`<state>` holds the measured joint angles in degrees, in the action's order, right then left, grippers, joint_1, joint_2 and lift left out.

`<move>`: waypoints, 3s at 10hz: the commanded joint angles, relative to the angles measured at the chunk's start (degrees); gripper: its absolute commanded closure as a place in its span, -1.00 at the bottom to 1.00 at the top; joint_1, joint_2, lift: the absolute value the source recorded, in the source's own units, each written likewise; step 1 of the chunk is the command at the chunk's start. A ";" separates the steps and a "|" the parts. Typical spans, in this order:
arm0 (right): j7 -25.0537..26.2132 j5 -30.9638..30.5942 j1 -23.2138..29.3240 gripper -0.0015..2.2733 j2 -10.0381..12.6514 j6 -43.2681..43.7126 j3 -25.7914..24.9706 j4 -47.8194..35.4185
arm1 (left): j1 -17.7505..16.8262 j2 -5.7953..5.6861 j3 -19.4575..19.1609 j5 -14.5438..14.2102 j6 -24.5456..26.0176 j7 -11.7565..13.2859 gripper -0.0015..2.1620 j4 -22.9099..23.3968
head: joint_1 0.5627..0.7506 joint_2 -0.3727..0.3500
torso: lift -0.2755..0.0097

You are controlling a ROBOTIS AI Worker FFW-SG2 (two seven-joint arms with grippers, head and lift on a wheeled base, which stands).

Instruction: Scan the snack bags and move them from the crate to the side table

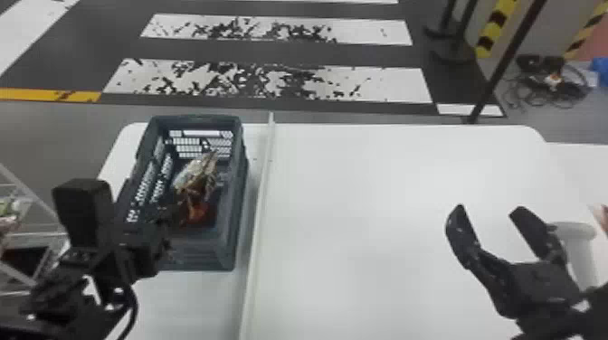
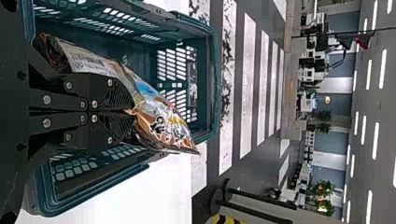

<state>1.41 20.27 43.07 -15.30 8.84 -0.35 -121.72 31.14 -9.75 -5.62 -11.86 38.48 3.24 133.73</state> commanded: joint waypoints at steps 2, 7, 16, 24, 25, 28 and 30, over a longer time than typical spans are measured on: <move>0.00 0.92 0.00 -0.92 0.10 1.39 0.00 0.43 | 2.43 0.00 0.09 0.44 -3.36 -2.53 0.94 4.00 | 0.41 0.03 | 0.32; 1.23 0.48 -1.05 -0.91 0.27 5.61 -0.53 2.54 | 8.49 0.00 -1.06 -0.80 -2.66 -1.48 0.93 20.96 | 0.41 -0.07 | 0.32; 8.35 -2.60 -3.87 -0.90 0.36 9.48 -0.09 6.23 | 4.72 3.07 2.99 -25.32 8.59 6.96 0.94 21.75 | 0.41 -0.83 | 0.32; 9.14 -3.21 -5.01 -0.90 0.62 10.53 0.44 7.99 | -8.38 9.90 5.80 -45.44 19.14 11.27 0.94 -12.79 | 0.41 -0.94 | 0.32; 9.14 -3.13 -5.10 -0.90 0.45 10.71 0.62 7.99 | -9.87 9.90 5.80 -45.71 21.25 10.56 0.94 -16.83 | 0.41 -0.94 | 0.32; 9.23 -2.86 -6.24 -0.90 -1.22 11.94 2.55 8.86 | -11.19 9.90 7.29 -38.76 21.42 9.68 0.94 -22.19 | 0.41 -0.94 | 0.32; 9.23 -2.16 -5.18 -0.90 -2.01 13.34 1.76 8.43 | -12.51 9.90 9.32 -34.98 20.90 9.24 0.93 -23.78 | 0.41 -0.94 | 0.32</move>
<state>10.63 17.98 37.53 -17.14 21.69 1.62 -113.10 19.06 -0.09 3.10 -48.14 59.52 12.42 110.35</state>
